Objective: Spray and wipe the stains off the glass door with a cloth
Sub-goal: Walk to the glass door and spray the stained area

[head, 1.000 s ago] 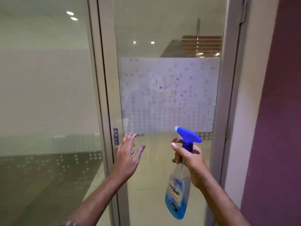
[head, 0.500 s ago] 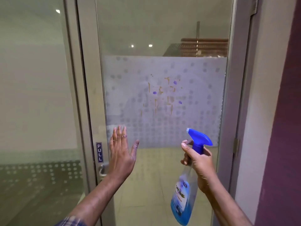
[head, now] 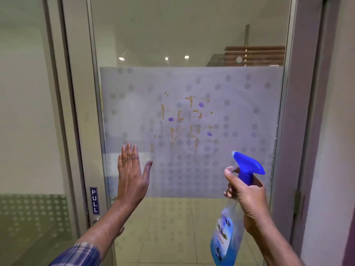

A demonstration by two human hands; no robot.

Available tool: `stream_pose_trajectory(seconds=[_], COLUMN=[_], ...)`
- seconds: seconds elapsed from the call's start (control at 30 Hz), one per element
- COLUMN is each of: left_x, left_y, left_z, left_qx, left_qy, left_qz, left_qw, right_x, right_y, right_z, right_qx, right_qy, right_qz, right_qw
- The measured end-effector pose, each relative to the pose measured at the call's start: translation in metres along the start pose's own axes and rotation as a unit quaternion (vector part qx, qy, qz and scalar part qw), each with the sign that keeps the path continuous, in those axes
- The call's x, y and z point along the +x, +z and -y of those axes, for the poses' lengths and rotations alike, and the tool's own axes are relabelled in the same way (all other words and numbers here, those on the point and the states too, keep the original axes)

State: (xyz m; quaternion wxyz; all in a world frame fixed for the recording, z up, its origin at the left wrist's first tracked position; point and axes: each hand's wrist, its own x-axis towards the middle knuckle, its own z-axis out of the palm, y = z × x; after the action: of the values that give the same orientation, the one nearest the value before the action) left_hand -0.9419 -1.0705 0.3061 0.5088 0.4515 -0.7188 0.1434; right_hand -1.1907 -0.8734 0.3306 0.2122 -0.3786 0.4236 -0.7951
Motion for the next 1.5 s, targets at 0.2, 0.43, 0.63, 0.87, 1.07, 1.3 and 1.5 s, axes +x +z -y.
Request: stream_pose_trajectory(seconds=[0.2,0.43,0.63,0.87,1.07,1.3,1.5], left_x=[0.026,0.061,0.072,0.077,0.082,0.079,0.08], left_y=[0.041,0.077,0.099,0.113,0.124,0.125,0.124], left_z=[0.024,0.055,0.07,0.08,0.084,0.082,0.082], left_qx=[-0.016,-0.025,-0.023,-0.015,0.002,0.014,0.016], left_qy=[0.002,0.048,0.069,0.085,0.078,0.088,0.085], left_qz=[-0.023,-0.047,-0.078,-0.105,-0.134,-0.159,-0.159], left_qw=[1.0,0.997,0.994,0.991,0.988,0.983,0.983], right_x=[0.027,0.05,0.062,0.076,0.096,0.117,0.144], right_y=[0.002,0.008,0.017,0.016,0.012,0.018,0.04], right_z=[-0.014,-0.028,-0.043,-0.062,-0.062,-0.041,-0.006], right_qx=[-0.006,-0.018,-0.022,-0.017,-0.023,-0.022,-0.003], right_qy=[-0.005,-0.019,-0.018,-0.009,-0.023,-0.057,-0.096], right_qz=[-0.036,-0.081,-0.112,-0.148,-0.169,-0.174,-0.156], right_qw=[0.999,0.996,0.993,0.989,0.985,0.983,0.983])
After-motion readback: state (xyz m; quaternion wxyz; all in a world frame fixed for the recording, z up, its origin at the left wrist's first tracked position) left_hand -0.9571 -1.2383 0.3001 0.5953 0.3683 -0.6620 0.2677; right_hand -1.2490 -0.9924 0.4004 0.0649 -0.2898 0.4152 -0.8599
